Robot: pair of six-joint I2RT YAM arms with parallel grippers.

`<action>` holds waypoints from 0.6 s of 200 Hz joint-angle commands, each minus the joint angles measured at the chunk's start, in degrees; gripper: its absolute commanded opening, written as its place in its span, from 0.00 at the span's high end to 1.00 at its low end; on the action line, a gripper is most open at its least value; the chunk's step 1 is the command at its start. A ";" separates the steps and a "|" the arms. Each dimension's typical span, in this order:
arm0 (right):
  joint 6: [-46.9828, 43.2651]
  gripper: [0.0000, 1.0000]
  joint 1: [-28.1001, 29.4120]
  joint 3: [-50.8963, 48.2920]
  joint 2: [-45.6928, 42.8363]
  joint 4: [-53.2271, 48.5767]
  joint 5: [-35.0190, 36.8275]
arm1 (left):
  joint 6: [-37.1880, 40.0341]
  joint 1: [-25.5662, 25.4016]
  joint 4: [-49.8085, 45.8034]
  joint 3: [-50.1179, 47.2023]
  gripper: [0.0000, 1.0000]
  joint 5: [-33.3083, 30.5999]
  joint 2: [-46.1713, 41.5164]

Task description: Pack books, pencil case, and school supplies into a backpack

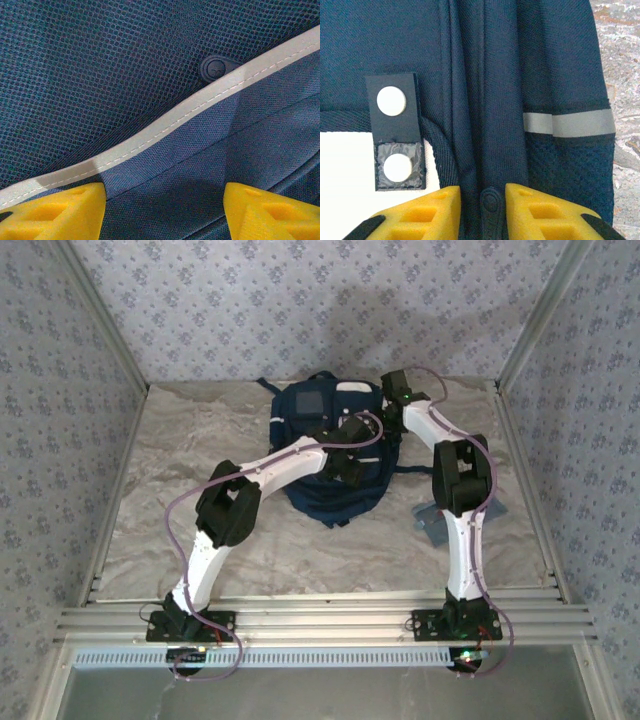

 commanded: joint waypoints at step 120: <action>1.48 1.00 -1.63 -6.82 -4.83 1.02 -4.34 | -2.53 0.53 1.24 -0.21 0.36 3.25 0.84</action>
